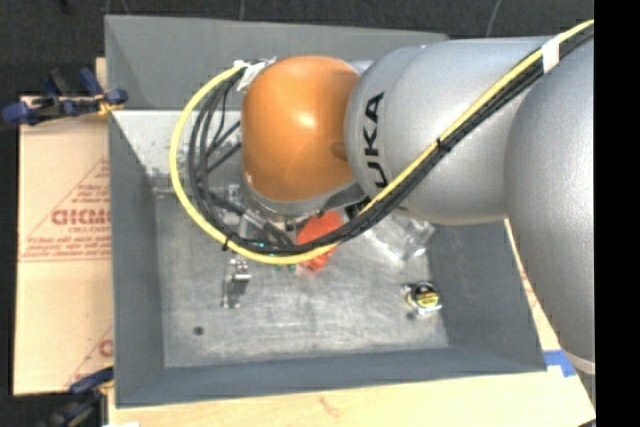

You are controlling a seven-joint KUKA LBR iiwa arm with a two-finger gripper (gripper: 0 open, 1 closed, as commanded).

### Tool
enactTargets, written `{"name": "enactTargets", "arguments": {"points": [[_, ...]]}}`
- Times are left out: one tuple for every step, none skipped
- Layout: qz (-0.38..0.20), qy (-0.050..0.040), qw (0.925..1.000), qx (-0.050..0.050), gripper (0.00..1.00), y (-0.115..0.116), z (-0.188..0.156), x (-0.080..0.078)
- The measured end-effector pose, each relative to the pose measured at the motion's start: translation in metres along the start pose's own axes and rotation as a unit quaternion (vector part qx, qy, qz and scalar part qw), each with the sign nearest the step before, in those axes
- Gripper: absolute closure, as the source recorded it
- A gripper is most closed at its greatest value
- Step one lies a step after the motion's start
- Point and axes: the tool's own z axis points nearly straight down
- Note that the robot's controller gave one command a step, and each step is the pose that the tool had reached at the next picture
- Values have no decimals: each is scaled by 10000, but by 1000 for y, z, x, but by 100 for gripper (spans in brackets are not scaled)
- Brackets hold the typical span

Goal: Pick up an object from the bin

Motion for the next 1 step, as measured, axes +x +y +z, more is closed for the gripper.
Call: {"name": "enactTargets", "arguments": {"points": [[151,-64,9999,6,0,-48,8,-82]]}}
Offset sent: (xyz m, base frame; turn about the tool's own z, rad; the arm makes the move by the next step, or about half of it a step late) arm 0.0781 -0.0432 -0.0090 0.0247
